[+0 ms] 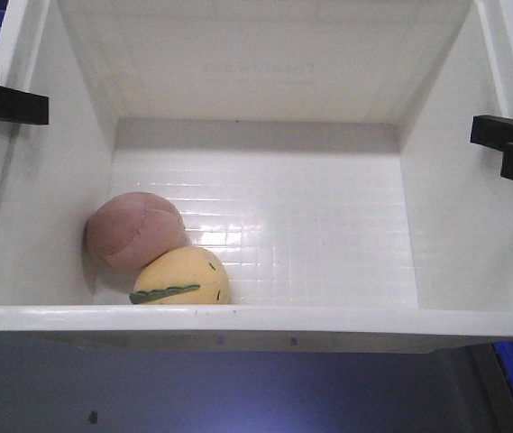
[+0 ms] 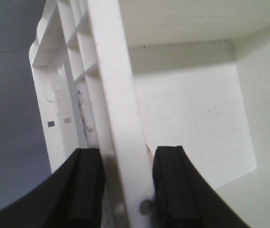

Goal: Place moving items into box and shelve
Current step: 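Keep holding the tote level as the base nears the blue-bin rack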

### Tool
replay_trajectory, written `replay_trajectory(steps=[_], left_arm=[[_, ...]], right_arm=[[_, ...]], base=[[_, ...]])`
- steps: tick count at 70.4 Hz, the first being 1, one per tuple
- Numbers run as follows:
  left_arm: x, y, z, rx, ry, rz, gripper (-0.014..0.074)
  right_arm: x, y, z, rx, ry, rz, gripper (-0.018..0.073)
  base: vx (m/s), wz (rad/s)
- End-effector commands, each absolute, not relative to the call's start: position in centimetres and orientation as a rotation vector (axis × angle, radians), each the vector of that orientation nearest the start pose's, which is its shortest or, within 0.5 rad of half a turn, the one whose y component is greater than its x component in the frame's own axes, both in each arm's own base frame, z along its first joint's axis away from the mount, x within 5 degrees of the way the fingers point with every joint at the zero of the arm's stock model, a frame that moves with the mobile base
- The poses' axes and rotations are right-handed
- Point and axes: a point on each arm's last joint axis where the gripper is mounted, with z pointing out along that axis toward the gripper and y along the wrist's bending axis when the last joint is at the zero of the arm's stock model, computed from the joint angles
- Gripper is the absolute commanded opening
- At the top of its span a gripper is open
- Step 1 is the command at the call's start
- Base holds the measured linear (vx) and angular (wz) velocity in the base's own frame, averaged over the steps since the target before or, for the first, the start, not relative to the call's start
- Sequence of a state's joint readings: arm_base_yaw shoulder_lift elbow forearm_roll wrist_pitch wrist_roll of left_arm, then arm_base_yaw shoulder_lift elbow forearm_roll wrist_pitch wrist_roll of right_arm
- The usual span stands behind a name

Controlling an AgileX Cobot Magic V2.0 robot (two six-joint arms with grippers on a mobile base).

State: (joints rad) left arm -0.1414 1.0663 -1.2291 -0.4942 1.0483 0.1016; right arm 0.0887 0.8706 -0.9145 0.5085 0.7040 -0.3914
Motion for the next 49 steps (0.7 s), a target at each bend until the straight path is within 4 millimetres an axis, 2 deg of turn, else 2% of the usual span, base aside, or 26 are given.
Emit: replay_trajectory(steps=[1,49], left_arm=[[18.16,-7.24,44.81,0.171,2.097,-0.791,-0.0006],[18.19,-7.25,44.79,0.17,2.098,-0.791,-0.0006]], right_arm=[[16.36,4.49,40.31,-0.217,1.888,0.443,-0.0004],[16.37,4.48,40.33,-0.216,1.886,0.443,-0.0004]], base=[[0.44,0.06],[0.37,0.06]])
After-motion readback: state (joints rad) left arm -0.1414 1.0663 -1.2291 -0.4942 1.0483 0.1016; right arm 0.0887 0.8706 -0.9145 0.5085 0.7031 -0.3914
